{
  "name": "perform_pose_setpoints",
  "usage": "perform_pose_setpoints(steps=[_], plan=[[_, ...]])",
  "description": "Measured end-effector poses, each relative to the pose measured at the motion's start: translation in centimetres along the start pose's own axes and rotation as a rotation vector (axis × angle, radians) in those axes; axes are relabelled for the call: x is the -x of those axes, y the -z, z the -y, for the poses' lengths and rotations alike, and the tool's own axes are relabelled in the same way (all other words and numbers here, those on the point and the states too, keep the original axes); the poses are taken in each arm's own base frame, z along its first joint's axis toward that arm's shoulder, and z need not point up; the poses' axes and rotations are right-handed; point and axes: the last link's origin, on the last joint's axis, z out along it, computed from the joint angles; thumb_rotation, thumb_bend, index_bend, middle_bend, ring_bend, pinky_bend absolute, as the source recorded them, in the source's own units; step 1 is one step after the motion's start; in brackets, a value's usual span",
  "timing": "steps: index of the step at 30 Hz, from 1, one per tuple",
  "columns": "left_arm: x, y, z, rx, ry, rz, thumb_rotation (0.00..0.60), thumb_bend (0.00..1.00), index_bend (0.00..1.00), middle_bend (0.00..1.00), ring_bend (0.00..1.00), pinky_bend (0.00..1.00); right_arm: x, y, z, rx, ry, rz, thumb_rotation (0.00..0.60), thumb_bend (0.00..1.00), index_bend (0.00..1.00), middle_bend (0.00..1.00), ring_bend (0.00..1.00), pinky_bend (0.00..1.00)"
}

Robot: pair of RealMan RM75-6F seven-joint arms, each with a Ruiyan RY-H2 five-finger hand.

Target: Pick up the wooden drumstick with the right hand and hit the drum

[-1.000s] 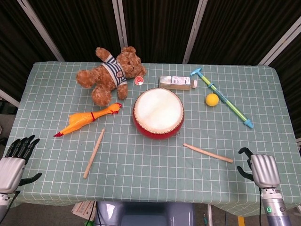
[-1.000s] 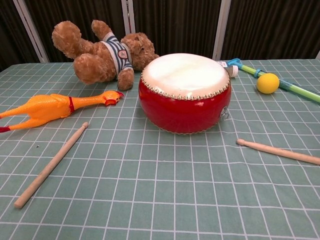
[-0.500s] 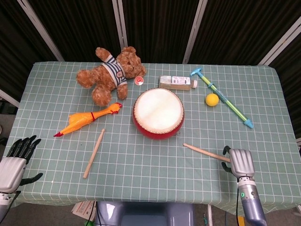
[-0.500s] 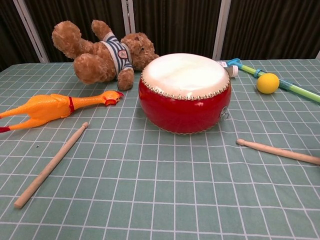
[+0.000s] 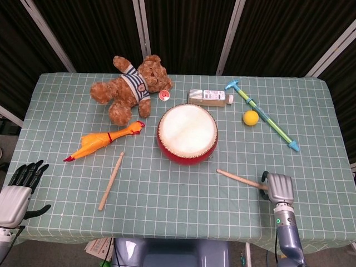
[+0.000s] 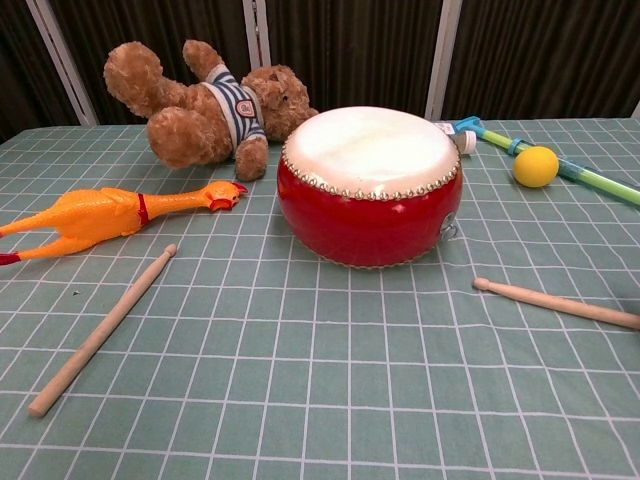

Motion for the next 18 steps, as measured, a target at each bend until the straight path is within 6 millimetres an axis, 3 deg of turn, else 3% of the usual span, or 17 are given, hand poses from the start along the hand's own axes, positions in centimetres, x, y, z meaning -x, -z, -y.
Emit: perform_pose_setpoints(steps=[13, 18], plan=[[0.0, 0.0, 0.0, -0.006, 0.006, 0.006, 0.6, 0.0, 0.0, 0.0, 0.0, 0.0, 1.4, -1.0, 0.1, 0.039, 0.002, 0.025, 0.6, 0.35, 0.48, 1.0, 1.0, 0.91], [0.1, -0.1, 0.0, -0.006, 0.008, 0.011, 0.6, 0.0, 0.0, 0.0, 0.0, 0.0, 1.8, -1.3, -0.3, 0.06, 0.007, 0.033, 0.6, 0.4, 0.55, 1.0, 1.0, 0.91]])
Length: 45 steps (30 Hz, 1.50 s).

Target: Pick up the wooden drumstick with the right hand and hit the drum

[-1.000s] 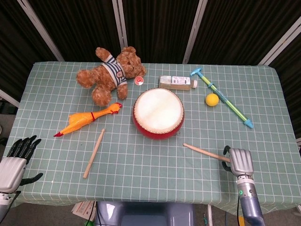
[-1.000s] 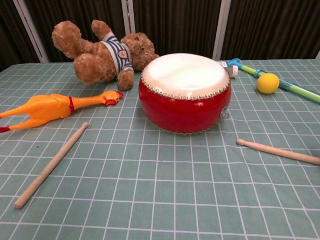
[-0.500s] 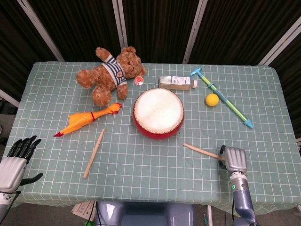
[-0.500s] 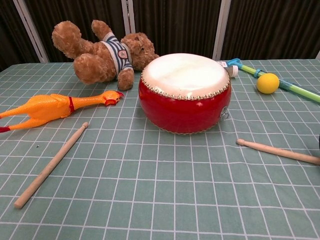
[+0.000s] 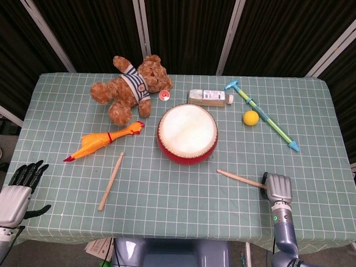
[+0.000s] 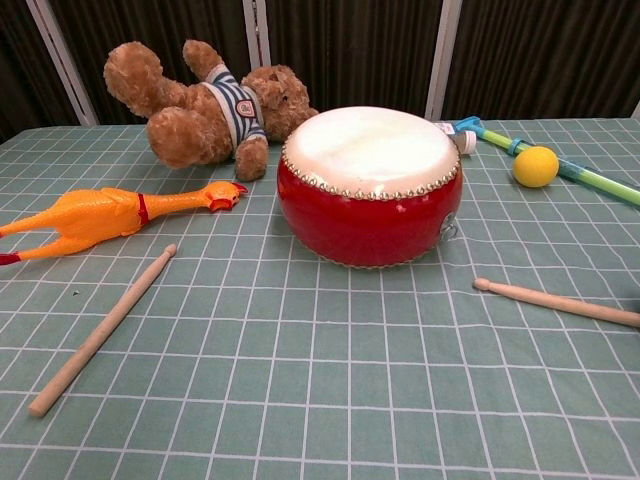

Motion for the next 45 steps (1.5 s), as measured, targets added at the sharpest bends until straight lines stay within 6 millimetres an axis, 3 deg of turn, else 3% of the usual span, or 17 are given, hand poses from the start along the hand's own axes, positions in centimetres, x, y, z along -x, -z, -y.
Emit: perform_pose_setpoints(steps=[4, 9, 11, 18, 34, 45], plan=[[0.0, 0.0, 0.0, 0.0, 0.001, -0.001, 0.6, 0.0, 0.0, 0.0, 0.0, 0.0, 0.3, -0.1, -0.3, 0.008, 0.0, 0.004, 0.6, 0.52, 0.67, 1.0, 1.0, 0.91], [0.0, 0.0, 0.0, -0.002, 0.003, 0.002, 0.6, 0.0, 0.0, 0.0, 0.0, 0.0, 0.3, 0.1, -0.2, -0.001, -0.009, 0.001, 0.6, 0.72, 0.89, 1.0, 1.0, 0.91], [0.0, 0.0, 0.0, -0.002, 0.003, 0.002, 0.6, 0.0, 0.0, 0.0, 0.0, 0.0, 0.3, 0.2, -0.2, -0.008, -0.017, -0.003, 0.6, 0.75, 0.92, 1.0, 1.0, 0.91], [0.0, 0.0, 0.0, -0.003, 0.005, 0.003, 0.6, 0.0, 0.0, 0.0, 0.0, 0.0, -0.5, 0.8, 0.1, -0.045, -0.065, -0.028, 0.6, 0.77, 0.94, 1.0, 1.0, 0.91], [0.0, 0.0, -0.1, -0.005, 0.007, 0.002, 0.6, 0.0, 0.0, 0.0, 0.0, 0.0, -7.4, 2.7, -0.5, -0.207, -0.311, -0.211, 0.6, 0.8, 0.97, 1.0, 1.0, 0.91], [0.0, 0.0, -0.1, -0.007, 0.007, 0.003, 0.6, 0.0, 0.0, 0.0, 0.0, 0.0, -9.8, 2.3, -0.8, -0.188, -0.398, -0.246, 0.6, 0.8, 0.97, 1.0, 1.0, 0.91]])
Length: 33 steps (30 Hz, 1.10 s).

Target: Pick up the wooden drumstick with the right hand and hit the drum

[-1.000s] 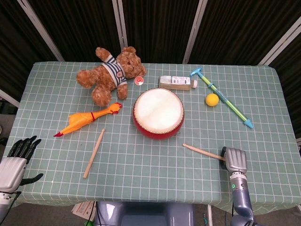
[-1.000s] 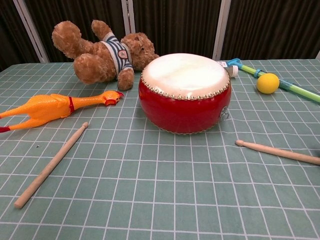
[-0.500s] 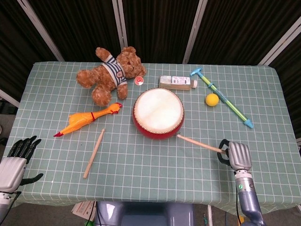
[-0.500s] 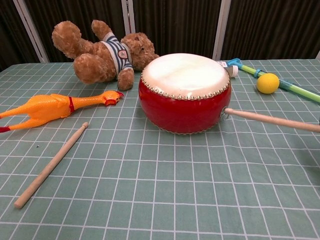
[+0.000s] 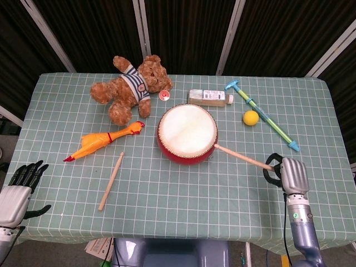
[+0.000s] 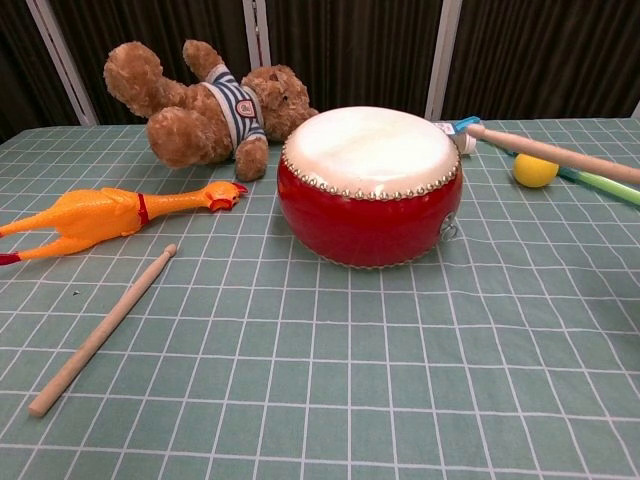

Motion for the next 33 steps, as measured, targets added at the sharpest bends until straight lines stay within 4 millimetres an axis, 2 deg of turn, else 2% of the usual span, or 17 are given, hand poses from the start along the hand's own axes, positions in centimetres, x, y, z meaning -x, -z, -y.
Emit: perform_pose_setpoints(steps=[9, 21, 33], plan=[[0.0, 0.0, 0.0, 0.003, 0.007, 0.004, 0.6, 0.0, 0.0, 0.0, 0.0, 0.0, -1.7, -2.4, 1.8, 0.059, -0.128, -0.023, 0.6, 0.81, 0.97, 1.0, 1.0, 0.91], [-0.1, 0.0, 0.0, 0.021, 0.025, 0.008, 0.6, 0.0, 0.0, 0.0, 0.0, 0.0, -5.3, -5.8, 6.4, 0.122, -0.614, -0.124, 0.6, 0.8, 0.97, 1.0, 1.0, 0.91], [-0.2, 0.1, -0.1, 0.03, 0.036, 0.011, 0.6, 0.0, 0.0, 0.0, 0.0, 0.0, -2.9, -7.1, 7.3, 0.088, -0.504, -0.122, 0.6, 0.8, 0.97, 1.0, 1.0, 0.91]])
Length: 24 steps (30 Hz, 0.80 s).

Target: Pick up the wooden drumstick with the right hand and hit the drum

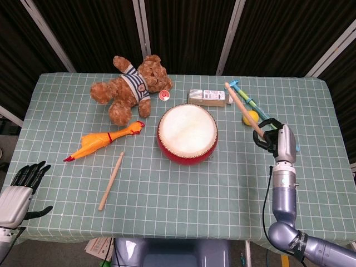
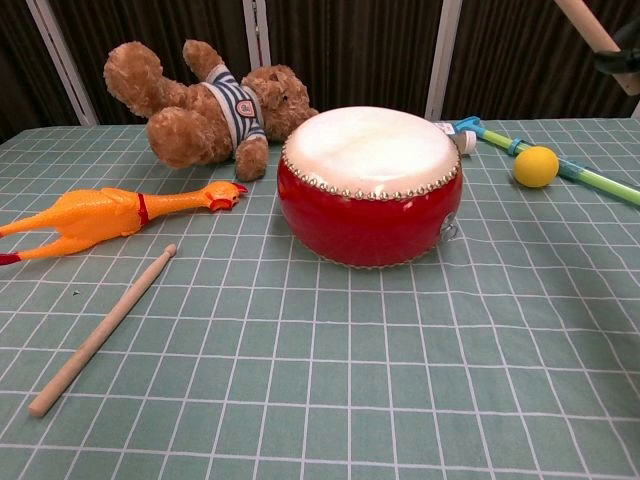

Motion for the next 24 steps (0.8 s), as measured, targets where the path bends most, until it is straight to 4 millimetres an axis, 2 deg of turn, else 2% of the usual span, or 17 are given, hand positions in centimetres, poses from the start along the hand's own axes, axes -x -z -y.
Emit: perform_pose_setpoints(steps=[3, 6, 11, 14, 18, 21, 24], plan=[[0.0, 0.0, 0.1, -0.006, 0.01, 0.002, 0.6, 0.0, 0.0, 0.0, 0.0, 0.0, 1.0, -0.3, -0.2, -0.056, 0.164, 0.009, 0.6, 0.8, 0.97, 1.0, 1.0, 0.91], [0.0, 0.0, 0.1, -0.006, 0.016, 0.005, 0.6, 0.0, 0.0, 0.0, 0.0, 0.0, 2.1, -0.6, -0.8, -0.116, 0.429, 0.012, 0.6, 0.8, 0.98, 1.0, 1.0, 0.91], [-0.2, 0.1, 0.1, -0.001, 0.018, 0.001, 0.6, 0.0, 0.0, 0.0, 0.0, 0.0, 4.2, -1.0, -1.9, -0.264, 0.989, -0.01, 0.6, 0.81, 0.99, 1.0, 1.0, 0.91], [-0.2, 0.2, 0.1, 0.001, 0.016, -0.004, 0.6, 0.0, 0.0, 0.0, 0.0, 0.0, 5.2, -1.0, -2.5, -0.329, 1.209, -0.033, 0.6, 0.8, 0.99, 1.0, 1.0, 0.91], [-0.2, 0.3, 0.1, 0.003, 0.019, -0.003, 0.6, 0.0, 0.0, 0.0, 0.0, 0.0, 5.8, -0.9, -2.2, -0.323, 1.224, -0.055, 0.6, 0.8, 0.99, 1.0, 1.0, 0.91], [-0.1, 0.3, 0.1, 0.003, 0.018, 0.002, 0.6, 0.0, 0.0, 0.0, 0.0, 0.0, 5.8, -0.8, -1.3, -0.287, 1.078, -0.069, 0.6, 0.8, 0.99, 1.0, 1.0, 0.91], [-0.1, 0.3, 0.0, 0.003, 0.015, 0.003, 0.6, 0.0, 0.0, 0.0, 0.0, 0.0, 5.3, -0.8, -0.2, -0.25, 0.859, -0.088, 0.6, 0.8, 0.99, 1.0, 1.0, 0.91]])
